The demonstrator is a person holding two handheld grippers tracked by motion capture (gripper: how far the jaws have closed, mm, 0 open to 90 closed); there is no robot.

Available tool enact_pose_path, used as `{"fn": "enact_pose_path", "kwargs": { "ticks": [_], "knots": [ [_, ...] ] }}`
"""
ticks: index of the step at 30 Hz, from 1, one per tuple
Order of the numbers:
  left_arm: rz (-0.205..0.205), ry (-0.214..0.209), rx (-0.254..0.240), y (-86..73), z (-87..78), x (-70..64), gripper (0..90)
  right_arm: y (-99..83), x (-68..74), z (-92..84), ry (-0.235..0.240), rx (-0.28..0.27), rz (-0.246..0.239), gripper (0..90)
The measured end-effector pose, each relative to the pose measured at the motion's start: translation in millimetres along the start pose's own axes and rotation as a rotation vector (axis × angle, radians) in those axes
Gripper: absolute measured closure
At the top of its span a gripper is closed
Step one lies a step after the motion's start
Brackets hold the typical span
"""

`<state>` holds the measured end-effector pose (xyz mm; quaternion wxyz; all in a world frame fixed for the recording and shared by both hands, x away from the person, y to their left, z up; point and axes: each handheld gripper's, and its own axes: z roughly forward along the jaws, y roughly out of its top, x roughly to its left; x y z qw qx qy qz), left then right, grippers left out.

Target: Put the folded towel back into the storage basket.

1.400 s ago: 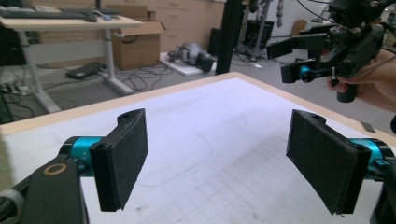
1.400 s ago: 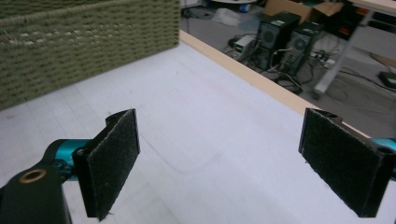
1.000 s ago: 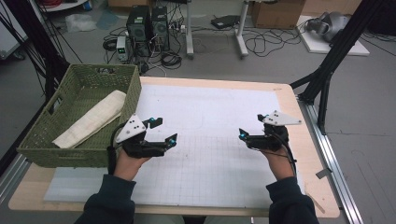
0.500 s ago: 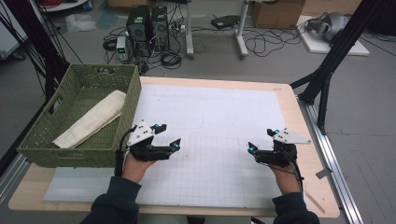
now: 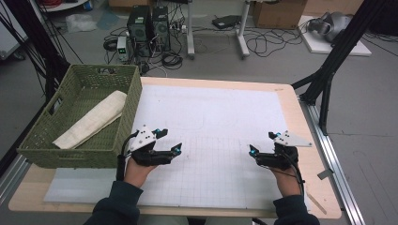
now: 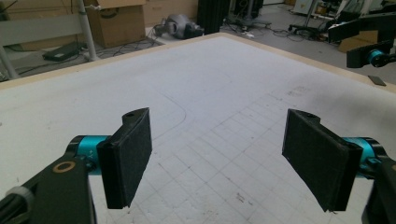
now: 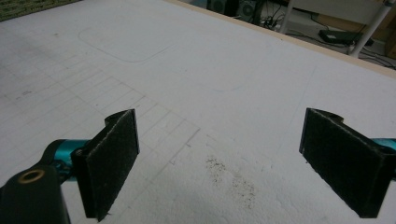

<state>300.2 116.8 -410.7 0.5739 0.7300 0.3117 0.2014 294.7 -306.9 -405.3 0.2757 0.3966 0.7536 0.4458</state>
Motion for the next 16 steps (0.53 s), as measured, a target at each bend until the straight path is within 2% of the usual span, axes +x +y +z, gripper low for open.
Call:
{"fn": "enact_pose_path", "kwargs": {
  "ticks": [16],
  "knots": [
    [-0.004, 0.005, 0.0, -0.7, -0.4, 0.9, 24.4, -0.2, 0.1, 1.7, 0.008, 0.005, -0.001, 11.3]
  ]
}}
